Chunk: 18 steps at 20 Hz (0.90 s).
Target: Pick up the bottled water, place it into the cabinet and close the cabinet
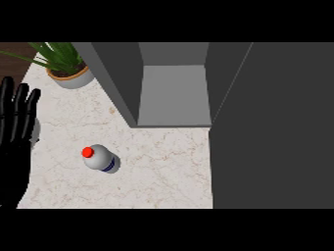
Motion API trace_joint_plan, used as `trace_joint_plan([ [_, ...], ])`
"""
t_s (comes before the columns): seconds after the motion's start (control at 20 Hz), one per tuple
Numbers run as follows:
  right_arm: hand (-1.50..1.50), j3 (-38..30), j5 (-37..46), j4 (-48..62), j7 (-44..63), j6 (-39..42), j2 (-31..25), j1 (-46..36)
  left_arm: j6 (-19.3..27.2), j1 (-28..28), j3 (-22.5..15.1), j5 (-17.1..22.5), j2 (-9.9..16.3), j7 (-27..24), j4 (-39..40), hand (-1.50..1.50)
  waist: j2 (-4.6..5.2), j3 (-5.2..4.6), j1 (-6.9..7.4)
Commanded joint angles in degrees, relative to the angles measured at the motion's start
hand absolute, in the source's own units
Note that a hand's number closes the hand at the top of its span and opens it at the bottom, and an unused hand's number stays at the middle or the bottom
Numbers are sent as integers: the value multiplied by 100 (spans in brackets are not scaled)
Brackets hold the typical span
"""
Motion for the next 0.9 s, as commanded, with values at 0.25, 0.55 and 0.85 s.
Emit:
trace_joint_plan([
  [0.25, -150, 160, 58, -870, 36, 510, -352, 715, 633, 148, -2101, -1468, -305, 307, -479, -150, -67, -79, -64],
  [0.55, -150, 783, -1523, -952, 1202, 514, 380, 1554, 1526, 1235, -1749, 518, -310, 1318, -180, -150, -66, -86, -44],
  [0.85, -150, 525, -1804, -1044, 1306, 655, 203, 1722, 1765, 2010, -2641, 101, -311, 1257, -728, -150, -50, -84, 13],
])
